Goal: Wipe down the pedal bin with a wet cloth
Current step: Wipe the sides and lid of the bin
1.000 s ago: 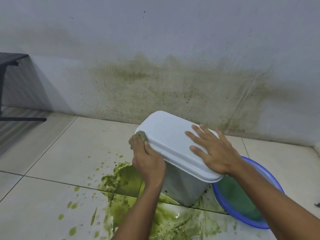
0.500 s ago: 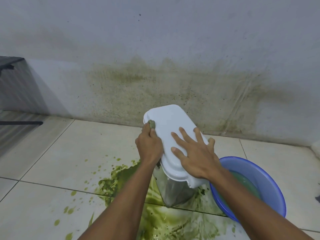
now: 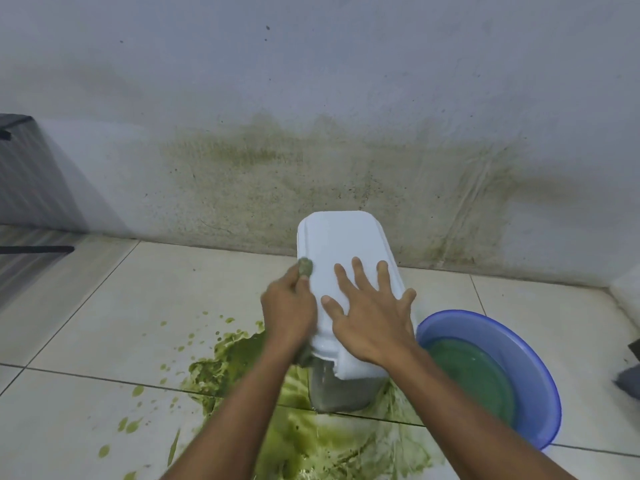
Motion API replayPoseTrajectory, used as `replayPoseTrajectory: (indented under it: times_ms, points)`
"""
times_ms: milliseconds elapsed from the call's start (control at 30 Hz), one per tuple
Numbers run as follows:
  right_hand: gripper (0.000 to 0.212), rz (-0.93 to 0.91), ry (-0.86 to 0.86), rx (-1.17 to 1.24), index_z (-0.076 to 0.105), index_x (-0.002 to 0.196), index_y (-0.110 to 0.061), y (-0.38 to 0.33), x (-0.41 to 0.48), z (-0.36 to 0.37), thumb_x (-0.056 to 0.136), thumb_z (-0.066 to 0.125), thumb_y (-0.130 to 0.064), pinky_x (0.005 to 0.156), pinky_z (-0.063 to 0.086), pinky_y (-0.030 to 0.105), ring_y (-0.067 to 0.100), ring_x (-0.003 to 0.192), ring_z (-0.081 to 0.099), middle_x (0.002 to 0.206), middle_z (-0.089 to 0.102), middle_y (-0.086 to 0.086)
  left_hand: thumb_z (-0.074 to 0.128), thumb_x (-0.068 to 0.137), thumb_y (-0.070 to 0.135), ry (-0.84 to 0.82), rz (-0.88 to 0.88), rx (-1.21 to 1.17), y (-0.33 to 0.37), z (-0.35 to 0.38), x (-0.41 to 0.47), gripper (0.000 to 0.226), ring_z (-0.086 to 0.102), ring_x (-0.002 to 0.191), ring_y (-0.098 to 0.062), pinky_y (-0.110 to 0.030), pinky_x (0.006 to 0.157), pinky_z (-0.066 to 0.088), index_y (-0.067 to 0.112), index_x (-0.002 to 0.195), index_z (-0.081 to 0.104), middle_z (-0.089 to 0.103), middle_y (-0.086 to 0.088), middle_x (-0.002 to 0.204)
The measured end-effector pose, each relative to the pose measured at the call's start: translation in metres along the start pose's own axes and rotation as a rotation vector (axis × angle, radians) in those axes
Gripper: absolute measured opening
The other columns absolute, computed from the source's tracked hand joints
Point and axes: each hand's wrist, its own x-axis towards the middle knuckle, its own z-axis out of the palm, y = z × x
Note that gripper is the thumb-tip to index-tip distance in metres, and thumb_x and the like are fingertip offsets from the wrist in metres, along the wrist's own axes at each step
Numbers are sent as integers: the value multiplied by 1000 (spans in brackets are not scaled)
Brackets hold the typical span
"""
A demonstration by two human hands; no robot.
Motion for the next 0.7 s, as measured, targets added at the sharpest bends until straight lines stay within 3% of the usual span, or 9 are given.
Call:
replayPoseTrajectory:
  times_ms: [67, 167, 300, 367, 400, 467, 533, 633, 700]
  points:
    - [55, -47, 25, 52, 11, 156, -45, 8, 1, -4, 103, 24, -54, 116, 7, 60, 21, 153, -9, 167, -2, -17, 48, 103, 28, -96, -44, 99, 7, -8, 36, 32, 66, 82, -21, -27, 64, 47, 15, 96, 77, 71, 0, 80]
    - [53, -118, 157, 65, 24, 153, -49, 18, 1, -1, 100, 20, -52, 111, 14, 47, 18, 148, 8, 165, 13, -20, 46, 102, 23, -110, -8, 143, 3, -8, 42, 31, 66, 88, -23, -25, 65, 45, 12, 102, 75, 72, -4, 87]
    - [48, -97, 135, 159, 27, 152, -49, 15, 6, 6, 105, 28, -44, 122, 0, 54, 13, 154, -6, 165, 9, -22, 43, 105, 22, 62, 88, 109, -12, -8, -11, 30, 61, 71, -8, -17, 56, 38, 24, 108, 73, 69, 7, 77]
    - [48, -106, 135, 185, 26, 153, -48, 17, 7, 6, 106, 30, -42, 124, -3, 53, 11, 154, -9, 165, 7, -22, 45, 104, 17, 135, 149, 87, -18, -9, -49, 29, 63, 83, -2, -12, 65, 43, 28, 119, 68, 71, 12, 92]
    - [48, -116, 141, 186, 25, 154, -47, 18, 6, 7, 106, 29, -42, 124, -3, 53, 11, 154, -9, 165, 7, -21, 47, 104, 14, 137, 197, 77, -20, -10, -65, 33, 64, 98, -2, -12, 79, 47, 29, 128, 64, 71, 12, 110]
    - [50, -132, 161, 210, 22, 156, -42, 21, 4, 8, 106, 27, -43, 125, -1, 51, 10, 154, -10, 166, 5, -18, 50, 103, 11, 52, 302, 95, -24, -12, -72, 41, 50, 133, -5, -24, 111, 40, 24, 141, 57, 57, 11, 144]
    - [57, -117, 189, 267, 12, 159, -35, 23, 3, 10, 106, 30, -45, 126, 3, 47, 9, 153, -13, 167, 0, -12, 48, 104, 13, -104, 362, 189, -22, -14, -40, 41, 41, 143, -11, -35, 120, 33, 18, 144, 55, 50, 6, 152]
    - [72, -56, 243, 272, 2, 160, -22, 21, 0, 15, 102, 32, -53, 126, -1, 43, 11, 152, -21, 168, -9, 0, 44, 105, 19, -331, 371, 339, -3, -7, 35, 30, 55, 125, -27, -43, 107, 43, 12, 131, 60, 63, -5, 133]
    - [81, -5, 277, 215, 5, 160, -13, 15, -5, 17, 95, 19, -60, 125, -6, 47, 16, 151, -25, 168, -8, 7, 42, 105, 19, -403, 400, 437, 10, 10, 82, 20, 58, 109, -31, -44, 94, 46, 8, 111, 58, 64, -7, 113]
